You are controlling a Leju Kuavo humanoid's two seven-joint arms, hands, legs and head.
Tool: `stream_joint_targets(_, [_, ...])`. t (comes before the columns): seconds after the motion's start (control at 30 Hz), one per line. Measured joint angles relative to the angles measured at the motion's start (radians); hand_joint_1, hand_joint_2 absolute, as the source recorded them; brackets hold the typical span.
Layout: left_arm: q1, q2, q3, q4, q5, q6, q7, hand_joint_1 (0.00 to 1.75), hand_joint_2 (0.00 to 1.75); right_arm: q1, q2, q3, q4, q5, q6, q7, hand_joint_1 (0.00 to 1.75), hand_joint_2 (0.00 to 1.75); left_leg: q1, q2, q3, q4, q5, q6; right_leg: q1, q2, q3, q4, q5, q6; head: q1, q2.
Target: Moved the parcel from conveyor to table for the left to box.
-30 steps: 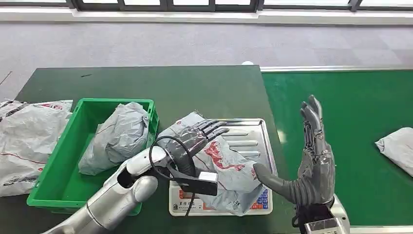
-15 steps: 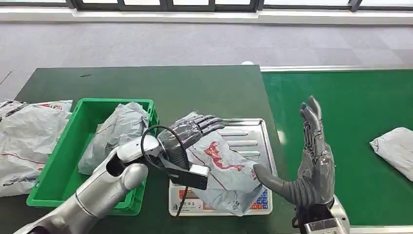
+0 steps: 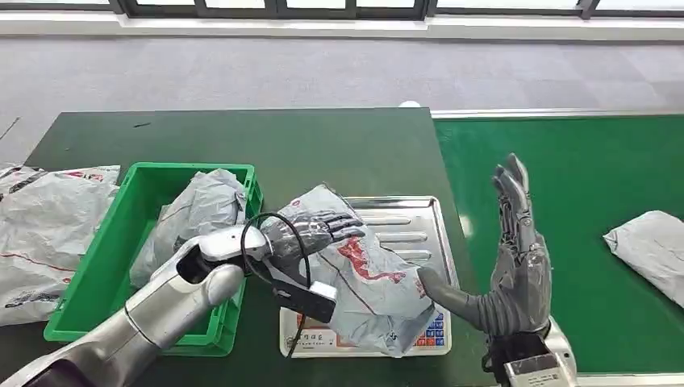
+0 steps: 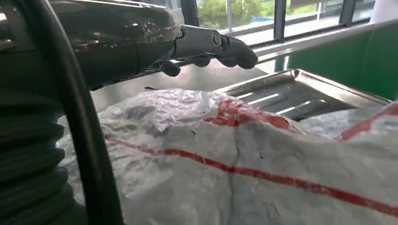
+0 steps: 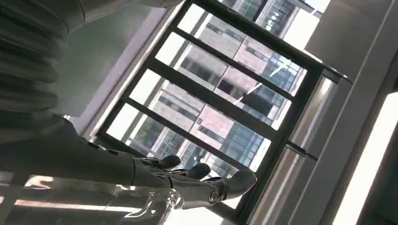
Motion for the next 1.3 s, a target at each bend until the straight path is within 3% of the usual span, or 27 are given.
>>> stream_joint_targets(0.93, [-0.010,-0.027,-0.053,0.067,0.040,-0.012,-0.001,0.00,1.75,-0.020,0.003,0.000,0.028,-0.012,0.018,-0.004,0.00,1.75,0.000,0.000,0.000,0.000,0.000,0.000,0.000,0.000,0.000,0.000,0.000,0.000,0.000,0.000])
stream_joint_targets(0.97, [-0.008,-0.031,-0.053,0.070,0.047,-0.007,-0.001,1.75,1.75,-0.022,0.004,0.000,0.029,-0.010,0.018,-0.002,0.00,1.75,0.000,0.000,0.000,0.000,0.000,0.000,0.000,0.000,0.001,0.000,0.000,0.000,0.000,0.000])
stream_joint_targets(1.3, [0.021,-0.067,-0.053,0.109,0.080,0.056,0.000,1.75,1.75,-0.020,0.005,0.000,0.034,-0.010,0.011,-0.016,0.00,1.75,0.000,0.000,0.000,0.000,0.000,0.000,0.000,0.000,0.000,0.000,0.000,0.000,0.000,0.000])
